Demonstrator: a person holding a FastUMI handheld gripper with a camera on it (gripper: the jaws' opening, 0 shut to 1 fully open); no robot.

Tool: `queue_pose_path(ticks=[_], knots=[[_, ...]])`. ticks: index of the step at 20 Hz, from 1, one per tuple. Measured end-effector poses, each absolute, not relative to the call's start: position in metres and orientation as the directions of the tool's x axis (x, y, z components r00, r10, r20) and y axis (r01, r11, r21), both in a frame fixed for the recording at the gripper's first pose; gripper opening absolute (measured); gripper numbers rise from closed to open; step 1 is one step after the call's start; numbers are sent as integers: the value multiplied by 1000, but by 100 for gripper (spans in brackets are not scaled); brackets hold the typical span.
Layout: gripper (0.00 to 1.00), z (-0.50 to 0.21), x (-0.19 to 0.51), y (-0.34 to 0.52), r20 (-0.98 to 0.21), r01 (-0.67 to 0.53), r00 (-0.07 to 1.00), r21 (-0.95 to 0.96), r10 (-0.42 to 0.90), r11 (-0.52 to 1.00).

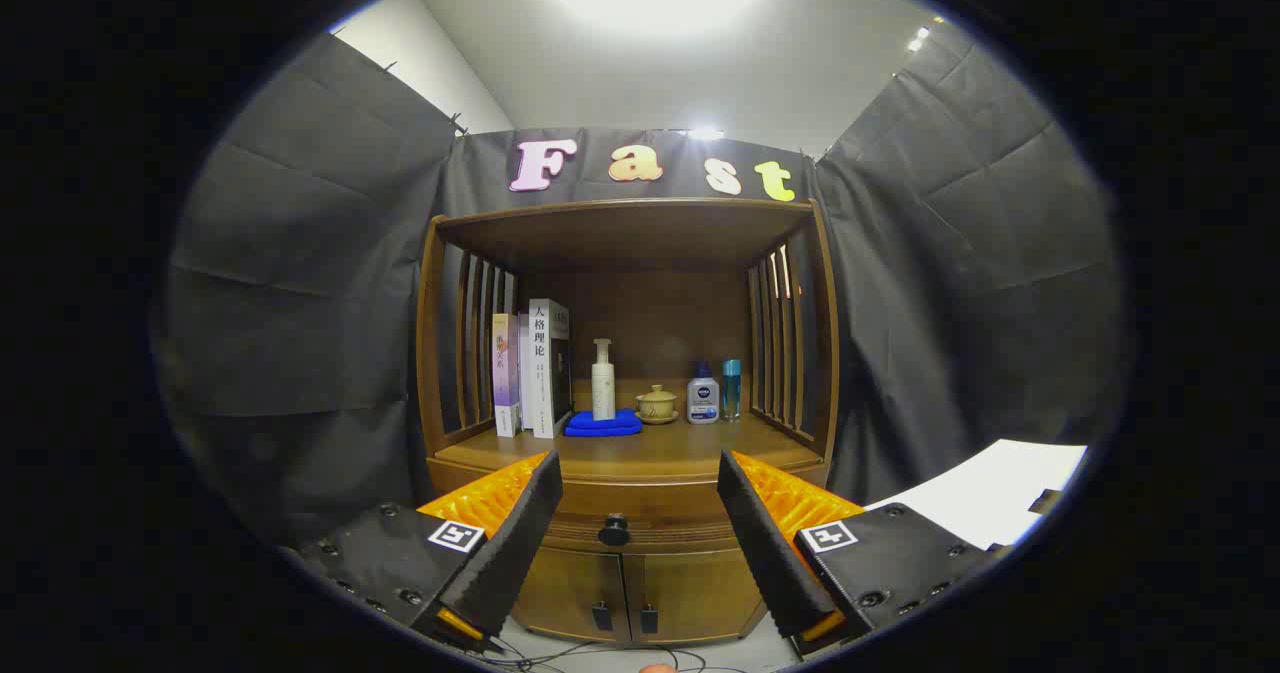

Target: Pull open the drawer, take out the items inside it, and place them on the countertop above the cabinet.

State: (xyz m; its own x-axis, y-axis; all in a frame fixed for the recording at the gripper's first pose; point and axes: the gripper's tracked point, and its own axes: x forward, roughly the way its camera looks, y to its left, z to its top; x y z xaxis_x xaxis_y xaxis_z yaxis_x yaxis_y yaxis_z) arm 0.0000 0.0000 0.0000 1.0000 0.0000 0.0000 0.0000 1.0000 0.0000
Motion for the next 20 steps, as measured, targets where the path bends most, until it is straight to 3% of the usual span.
queue_pose_path(ticks=[20], knots=[[99,-2,2,6,0,-14,1000,-2,14,1000]])
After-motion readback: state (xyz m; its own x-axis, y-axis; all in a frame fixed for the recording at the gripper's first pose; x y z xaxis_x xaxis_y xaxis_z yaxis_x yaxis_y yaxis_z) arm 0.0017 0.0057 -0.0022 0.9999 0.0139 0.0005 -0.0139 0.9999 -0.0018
